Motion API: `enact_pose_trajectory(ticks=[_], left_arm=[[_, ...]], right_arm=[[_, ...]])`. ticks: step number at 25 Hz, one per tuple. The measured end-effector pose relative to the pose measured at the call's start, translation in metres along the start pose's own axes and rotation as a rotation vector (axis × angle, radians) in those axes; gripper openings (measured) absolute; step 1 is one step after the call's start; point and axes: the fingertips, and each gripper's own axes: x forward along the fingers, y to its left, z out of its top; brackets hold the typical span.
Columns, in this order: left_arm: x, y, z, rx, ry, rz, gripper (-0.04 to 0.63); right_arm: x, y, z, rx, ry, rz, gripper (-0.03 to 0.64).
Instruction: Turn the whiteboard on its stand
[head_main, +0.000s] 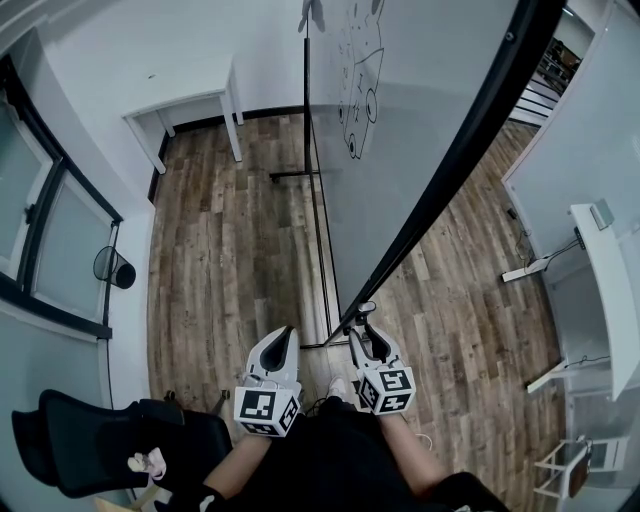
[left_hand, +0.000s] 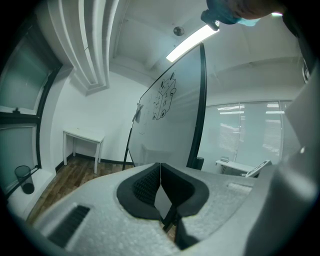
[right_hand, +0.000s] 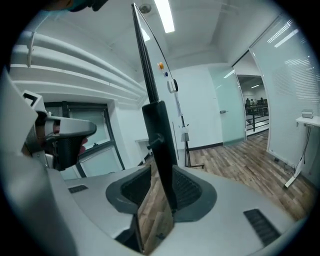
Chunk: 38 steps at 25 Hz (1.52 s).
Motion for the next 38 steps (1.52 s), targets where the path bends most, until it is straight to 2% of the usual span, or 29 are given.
enact_pose_trajectory(ticks=[8,16,38], left_arm=[[-0.003,-0.004,0.0,-0.001,0.005,-0.008,0.018],[-0.004,-0.011,-0.003,-0.001,0.012,-0.027,0.018],[0.003,-0.005,-0.003,-0.007,0.013,-0.017,0.018]], right_arm=[[-0.026,0.018,0.039,-0.007,-0.092,0.007,0.079],[-0.034,0.026,0.051,-0.006,-0.121,0.01,0.027],[-0.03,0.022,0.058,0.003,-0.131,-0.007,0.012]])
